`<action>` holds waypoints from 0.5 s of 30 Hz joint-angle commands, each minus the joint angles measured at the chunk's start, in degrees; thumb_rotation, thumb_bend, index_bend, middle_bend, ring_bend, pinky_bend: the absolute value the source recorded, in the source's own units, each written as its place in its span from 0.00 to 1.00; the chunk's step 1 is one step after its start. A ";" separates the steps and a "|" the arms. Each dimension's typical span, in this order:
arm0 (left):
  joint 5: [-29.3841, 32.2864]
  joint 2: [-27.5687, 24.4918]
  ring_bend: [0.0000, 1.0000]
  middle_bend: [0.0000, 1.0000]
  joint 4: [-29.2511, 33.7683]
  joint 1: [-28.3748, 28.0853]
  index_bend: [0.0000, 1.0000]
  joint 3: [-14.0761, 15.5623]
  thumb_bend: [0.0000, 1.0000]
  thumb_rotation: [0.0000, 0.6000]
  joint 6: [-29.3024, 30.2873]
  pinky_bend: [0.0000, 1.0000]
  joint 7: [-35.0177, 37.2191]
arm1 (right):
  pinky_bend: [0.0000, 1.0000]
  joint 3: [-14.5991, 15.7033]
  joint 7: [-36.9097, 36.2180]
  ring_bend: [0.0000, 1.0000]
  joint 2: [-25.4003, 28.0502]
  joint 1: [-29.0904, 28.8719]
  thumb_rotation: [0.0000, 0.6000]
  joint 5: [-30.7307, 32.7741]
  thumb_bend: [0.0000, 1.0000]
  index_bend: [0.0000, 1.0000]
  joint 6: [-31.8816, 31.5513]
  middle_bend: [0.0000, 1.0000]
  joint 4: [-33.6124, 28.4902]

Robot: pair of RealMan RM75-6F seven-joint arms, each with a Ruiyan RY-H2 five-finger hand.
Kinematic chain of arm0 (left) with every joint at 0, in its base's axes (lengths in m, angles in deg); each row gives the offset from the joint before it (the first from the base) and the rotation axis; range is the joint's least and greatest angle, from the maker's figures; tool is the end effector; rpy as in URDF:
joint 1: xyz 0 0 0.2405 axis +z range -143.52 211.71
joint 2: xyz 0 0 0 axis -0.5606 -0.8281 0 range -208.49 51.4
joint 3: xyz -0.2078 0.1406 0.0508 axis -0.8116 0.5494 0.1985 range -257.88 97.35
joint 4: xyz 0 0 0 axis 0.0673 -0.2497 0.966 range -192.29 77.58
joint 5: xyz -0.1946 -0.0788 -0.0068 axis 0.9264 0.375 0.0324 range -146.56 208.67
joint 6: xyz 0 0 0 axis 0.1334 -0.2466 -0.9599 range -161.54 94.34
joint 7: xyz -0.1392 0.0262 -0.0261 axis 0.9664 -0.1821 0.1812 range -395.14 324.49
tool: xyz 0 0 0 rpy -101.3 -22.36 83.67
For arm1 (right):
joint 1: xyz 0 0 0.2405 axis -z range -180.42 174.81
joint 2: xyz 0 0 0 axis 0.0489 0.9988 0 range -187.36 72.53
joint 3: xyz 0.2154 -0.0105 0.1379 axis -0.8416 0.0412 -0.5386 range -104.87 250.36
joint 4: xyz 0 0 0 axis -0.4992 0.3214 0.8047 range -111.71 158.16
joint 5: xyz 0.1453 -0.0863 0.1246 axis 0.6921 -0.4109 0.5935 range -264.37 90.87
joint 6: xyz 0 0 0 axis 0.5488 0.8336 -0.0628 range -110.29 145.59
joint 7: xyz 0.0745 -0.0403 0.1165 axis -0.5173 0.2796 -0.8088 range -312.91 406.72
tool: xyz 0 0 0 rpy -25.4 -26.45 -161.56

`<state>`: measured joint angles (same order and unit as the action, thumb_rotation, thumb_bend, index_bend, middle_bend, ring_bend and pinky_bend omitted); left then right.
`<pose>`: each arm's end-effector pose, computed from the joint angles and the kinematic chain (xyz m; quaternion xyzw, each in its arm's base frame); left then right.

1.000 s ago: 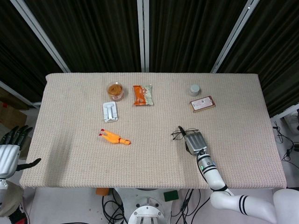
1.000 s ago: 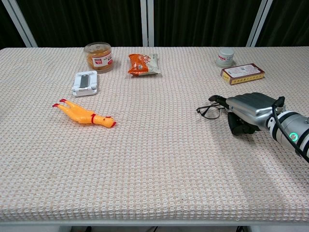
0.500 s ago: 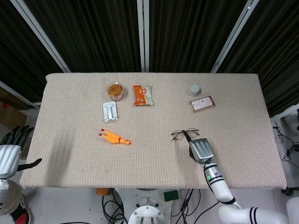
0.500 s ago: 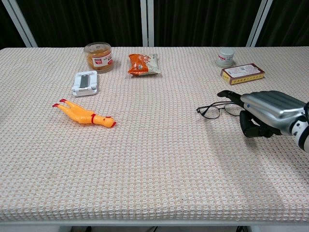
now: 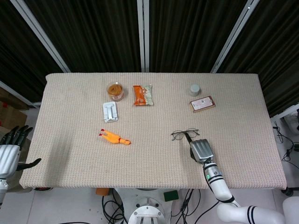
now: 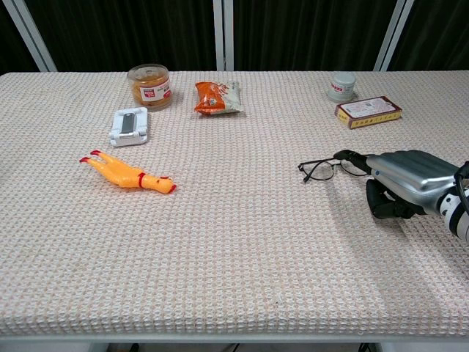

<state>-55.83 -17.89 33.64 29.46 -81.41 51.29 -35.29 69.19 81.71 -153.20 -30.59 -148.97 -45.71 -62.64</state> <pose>-0.3214 0.1741 0.1759 -0.6176 -0.3692 -0.3567 0.5959 -0.2113 -0.2587 -0.0540 0.7365 -0.4036 0.2705 0.4707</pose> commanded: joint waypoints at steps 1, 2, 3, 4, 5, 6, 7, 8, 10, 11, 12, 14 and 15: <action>0.02 -0.03 0.03 0.08 -0.05 -0.02 0.12 0.00 0.02 0.83 -0.04 0.16 0.06 | 0.93 0.08 0.11 0.91 -0.09 0.01 1.00 0.14 1.00 0.00 0.07 0.95 0.07; 0.00 -0.06 0.03 0.08 -0.06 -0.02 0.12 -0.02 0.02 0.83 -0.02 0.16 0.09 | 0.93 0.15 0.11 0.91 -0.01 0.08 1.00 0.07 1.00 0.00 -0.04 0.95 -0.02; -0.02 -0.09 0.03 0.08 -0.05 -0.02 0.12 -0.03 0.02 0.84 0.01 0.16 0.10 | 0.93 0.19 -0.01 0.91 0.11 0.15 1.00 -0.12 1.00 0.00 -0.21 0.95 -0.22; -0.05 -0.12 0.03 0.08 -0.02 -0.03 0.12 -0.04 0.02 0.84 0.03 0.16 0.09 | 0.93 0.19 -0.30 0.91 0.28 0.26 1.00 -0.49 1.00 0.00 -0.50 0.95 -0.52; -0.10 -0.16 0.03 0.08 0.03 -0.03 0.12 -0.04 0.02 0.83 0.06 0.16 0.07 | 0.93 0.15 -0.91 0.91 0.68 0.42 1.00 -1.32 1.00 0.00 -1.07 0.95 -1.10; -0.14 -0.18 0.03 0.08 0.09 -0.04 0.12 -0.04 0.02 0.84 0.08 0.16 0.04 | 0.93 0.12 -1.56 0.91 1.16 0.62 1.00 -2.18 1.00 0.00 -1.69 0.95 -1.76; -0.23 -0.23 0.03 0.08 0.20 -0.03 0.12 -0.02 0.02 0.84 0.15 0.16 -0.06 | 0.93 0.07 -2.73 0.91 2.12 1.02 1.00 -3.80 1.00 0.00 -2.95 0.95 -3.00; -0.33 -0.25 0.03 0.08 0.30 -0.01 0.12 -0.01 0.02 0.84 0.24 0.16 -0.11 | 0.93 0.11 -3.78 0.91 3.09 1.48 1.00 -5.44 1.00 0.00 -4.30 0.95 -4.10; -0.49 -0.31 0.03 0.08 0.47 0.10 0.12 0.00 0.02 0.84 0.53 0.16 -0.16 | 0.93 0.63 -5.81 0.91 5.67 2.81 1.00 -9.48 1.00 0.00 -7.84 0.95 -6.33; -0.51 -0.37 0.03 0.08 0.54 0.16 0.12 0.00 0.02 0.84 0.65 0.16 -0.19 | 0.93 1.10 -6.77 0.91 7.25 3.64 1.00 -11.76 1.00 0.00 -9.88 0.95 -7.25; -0.50 -0.44 0.03 0.08 0.65 0.23 0.12 -0.02 0.02 0.84 0.80 0.16 -0.20 | 0.93 1.98 -8.09 0.91 9.59 4.82 1.00 -15.12 1.00 0.00 -12.70 0.95 -7.93; -0.63 -0.49 0.03 0.08 0.76 0.34 0.12 -0.03 0.02 0.84 1.09 0.16 -0.03 | 0.93 3.48 -10.41 0.91 13.44 6.92 1.00 -19.72 1.00 0.00 -17.08 0.95 -7.60; -0.81 -0.48 0.03 0.08 0.78 0.45 0.12 0.01 0.02 0.84 1.35 0.16 0.16 | 0.92 4.20 -12.54 0.90 15.84 8.70 1.00 -22.08 1.00 0.02 -20.48 0.95 -6.52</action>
<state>-56.54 -18.36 34.39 29.83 -81.42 52.50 -35.25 71.01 74.22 -143.95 -26.14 -163.97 -58.26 -68.69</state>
